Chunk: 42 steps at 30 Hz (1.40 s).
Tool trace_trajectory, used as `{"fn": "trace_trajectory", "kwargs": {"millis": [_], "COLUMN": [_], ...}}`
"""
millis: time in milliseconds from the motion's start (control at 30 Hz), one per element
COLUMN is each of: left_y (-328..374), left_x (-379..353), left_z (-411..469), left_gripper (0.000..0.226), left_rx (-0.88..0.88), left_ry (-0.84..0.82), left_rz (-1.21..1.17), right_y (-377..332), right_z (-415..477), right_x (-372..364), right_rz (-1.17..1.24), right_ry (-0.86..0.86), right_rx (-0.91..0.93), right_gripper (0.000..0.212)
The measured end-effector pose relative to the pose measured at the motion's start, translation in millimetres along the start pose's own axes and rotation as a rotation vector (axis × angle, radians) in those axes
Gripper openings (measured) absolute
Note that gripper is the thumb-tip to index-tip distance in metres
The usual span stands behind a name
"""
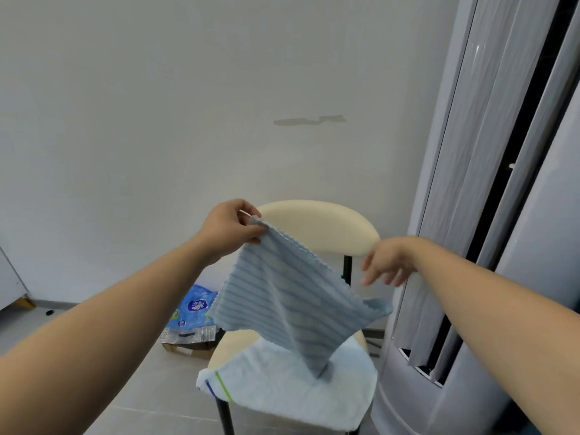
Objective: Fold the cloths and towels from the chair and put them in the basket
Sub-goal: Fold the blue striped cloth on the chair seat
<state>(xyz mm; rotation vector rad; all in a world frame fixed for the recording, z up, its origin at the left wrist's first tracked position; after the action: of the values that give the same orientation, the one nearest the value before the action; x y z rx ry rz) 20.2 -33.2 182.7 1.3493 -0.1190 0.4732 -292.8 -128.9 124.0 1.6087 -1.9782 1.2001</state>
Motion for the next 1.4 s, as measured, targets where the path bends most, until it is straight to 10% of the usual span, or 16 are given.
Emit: {"fn": "trace_trajectory", "kwargs": {"millis": [333,933,1400], "left_y": [16.5,-8.2,-44.5], "left_x": [-29.6,-37.8,-26.8], "left_z": [-7.1,-6.0,-8.7], "left_gripper": [0.034,0.045,0.020], "left_rx": [-0.055,-0.040,-0.024], "left_ry": [-0.108,-0.140,-0.172], "left_rz": [0.071,0.124,0.762], "right_y": [-133.4,-144.8,-107.9], "right_z": [-45.9,-44.7,-50.4], "right_x": [-16.1,2.6,51.6], "right_rz": [0.137,0.272,0.591], "right_ry": [0.289,0.500,0.717], "right_rx": [0.748,0.712,0.631], "right_gripper": [0.038,0.006,0.008]}}
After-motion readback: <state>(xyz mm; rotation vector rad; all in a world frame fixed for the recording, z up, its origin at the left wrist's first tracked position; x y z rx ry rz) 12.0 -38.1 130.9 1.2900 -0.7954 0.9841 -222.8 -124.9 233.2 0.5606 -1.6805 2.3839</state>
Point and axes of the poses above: each hand's wrist, its own z-axis towards the middle knuckle, its own x-axis out of the back of the hand, y = z × x, the point moved 4 cm from there along z, towards the middle knuckle, and after that the axes turned 4 degrees about -y, right-handed, at the moved point
